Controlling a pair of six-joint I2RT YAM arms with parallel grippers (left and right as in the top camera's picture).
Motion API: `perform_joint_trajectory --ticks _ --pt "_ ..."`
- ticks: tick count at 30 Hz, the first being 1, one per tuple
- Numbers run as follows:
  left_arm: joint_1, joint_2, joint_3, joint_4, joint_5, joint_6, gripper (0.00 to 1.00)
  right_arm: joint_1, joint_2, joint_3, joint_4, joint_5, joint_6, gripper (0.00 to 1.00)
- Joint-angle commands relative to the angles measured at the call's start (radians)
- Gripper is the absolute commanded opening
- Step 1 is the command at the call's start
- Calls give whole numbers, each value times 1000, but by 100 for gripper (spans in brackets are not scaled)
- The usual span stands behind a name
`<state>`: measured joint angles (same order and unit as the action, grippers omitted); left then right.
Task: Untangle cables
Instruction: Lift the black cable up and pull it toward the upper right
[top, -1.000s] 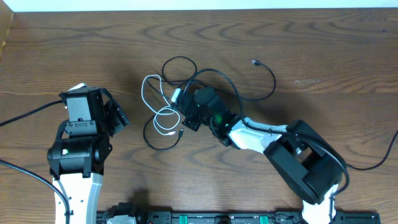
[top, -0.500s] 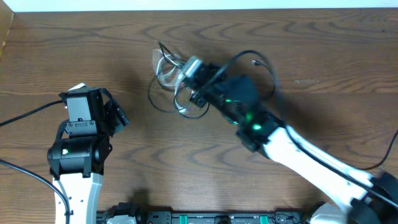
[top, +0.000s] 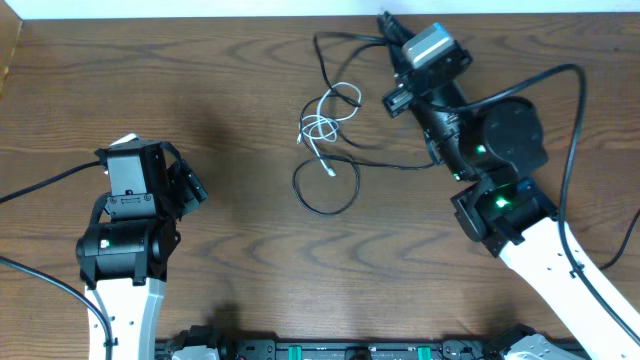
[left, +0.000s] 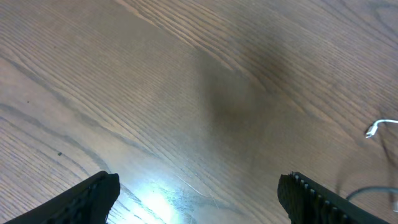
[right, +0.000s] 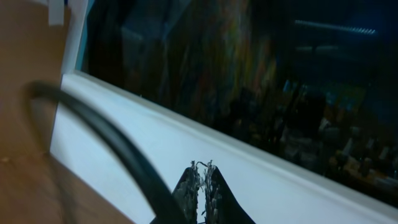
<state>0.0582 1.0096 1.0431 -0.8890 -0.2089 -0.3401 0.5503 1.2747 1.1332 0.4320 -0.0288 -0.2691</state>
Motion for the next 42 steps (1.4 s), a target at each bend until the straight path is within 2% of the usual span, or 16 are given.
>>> perform_joint_trajectory --ticks 1,8,12,22,26,35,41,42 --pt "6 -4 3 0 -10 -5 86 -6 -9 37 -18 4 15 3" --pt "6 -4 3 0 -10 -5 86 -13 -8 37 -149 29 -8 5" --pt "6 -4 3 0 -10 -5 86 -28 -8 37 -312 81 -16 1" --pt "6 -4 3 0 -10 -5 86 -86 11 37 -683 82 -14 1" --pt "6 -4 3 0 -10 -5 86 -100 70 36 -804 82 49 1" --pt "6 -4 3 0 -10 -5 86 -102 172 36 -828 77 147 1" --pt "6 -4 3 1 -10 -5 86 -105 212 36 -820 51 161 1" --pt "6 -4 3 7 -9 -5 98 -107 214 36 -818 52 160 1"
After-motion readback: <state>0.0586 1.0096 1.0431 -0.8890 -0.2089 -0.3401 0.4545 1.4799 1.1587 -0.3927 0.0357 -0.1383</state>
